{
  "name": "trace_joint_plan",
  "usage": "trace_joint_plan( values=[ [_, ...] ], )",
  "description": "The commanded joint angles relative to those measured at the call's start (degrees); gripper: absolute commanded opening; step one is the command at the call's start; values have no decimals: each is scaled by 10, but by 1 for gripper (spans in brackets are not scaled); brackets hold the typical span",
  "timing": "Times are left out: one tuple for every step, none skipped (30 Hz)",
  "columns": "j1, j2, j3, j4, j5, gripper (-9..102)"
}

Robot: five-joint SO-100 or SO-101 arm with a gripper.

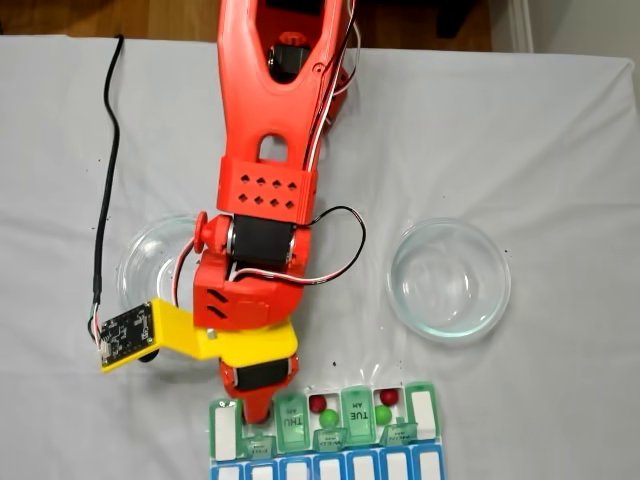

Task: Sort medicines into box.

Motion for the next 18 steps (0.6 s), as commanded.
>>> trace_joint_plan(
  values=[
    [-8,11,-62,-28,5,0],
    [-10,8,-62,-30,5,0],
    [-11,6,-62,-32,5,0],
    [-12,4,-62,-33,5,0],
    [-13,4,-62,-33,6,0],
    [-14,4,-62,-33,7,0],
    [-14,4,-62,-33,7,0],
    [-16,6,-61,-32,7,0],
    [-17,6,-59,-31,5,0],
    [-18,6,-57,-30,5,0],
    [-18,5,-57,-30,4,0],
    [-18,4,-57,-30,3,0],
    [-19,2,-57,-31,3,0],
    [-19,0,-58,-33,3,0],
    [-20,-2,-58,-37,3,0],
    [-20,-4,-58,-41,3,0],
    [-20,-7,-59,-45,4,0],
    [-21,-10,-60,-50,2,0]
  ],
)
